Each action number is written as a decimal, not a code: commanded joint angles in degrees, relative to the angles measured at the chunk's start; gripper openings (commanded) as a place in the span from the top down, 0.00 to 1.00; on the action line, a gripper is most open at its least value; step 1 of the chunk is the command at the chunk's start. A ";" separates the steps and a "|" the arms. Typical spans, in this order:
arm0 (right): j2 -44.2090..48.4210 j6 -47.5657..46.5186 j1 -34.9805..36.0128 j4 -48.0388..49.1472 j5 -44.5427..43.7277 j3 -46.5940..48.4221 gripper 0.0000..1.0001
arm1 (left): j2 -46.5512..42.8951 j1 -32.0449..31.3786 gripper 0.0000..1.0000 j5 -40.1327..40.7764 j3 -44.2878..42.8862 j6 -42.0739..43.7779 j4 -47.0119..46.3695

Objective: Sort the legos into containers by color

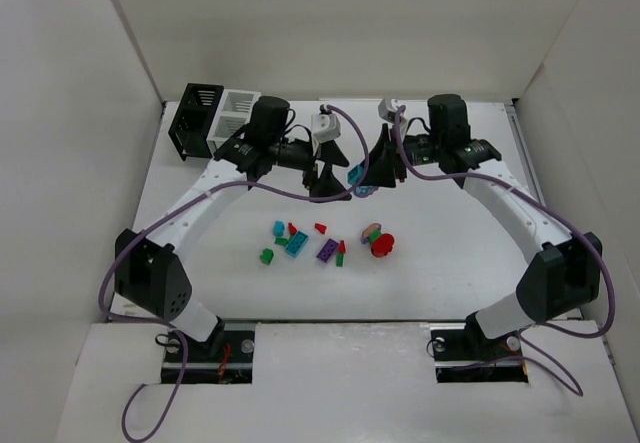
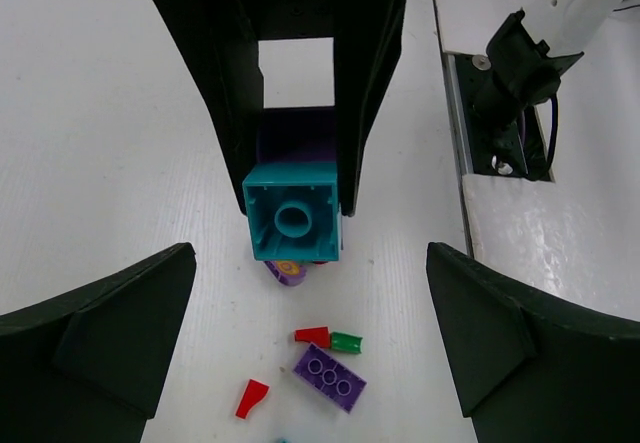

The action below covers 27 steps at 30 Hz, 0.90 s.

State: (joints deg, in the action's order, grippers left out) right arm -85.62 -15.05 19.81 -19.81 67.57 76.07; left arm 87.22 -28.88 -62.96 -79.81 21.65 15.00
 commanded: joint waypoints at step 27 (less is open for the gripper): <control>-3.50 -4.64 3.57 -4.88 -3.42 8.74 1.00 | 1.99 -1.00 0.62 -4.46 -4.74 4.19 3.89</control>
State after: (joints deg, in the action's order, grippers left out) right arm -88.75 -18.28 23.09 -26.22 63.83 81.84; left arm 90.83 -29.21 -64.03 -81.91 24.36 18.52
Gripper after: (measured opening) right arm 0.426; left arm 0.418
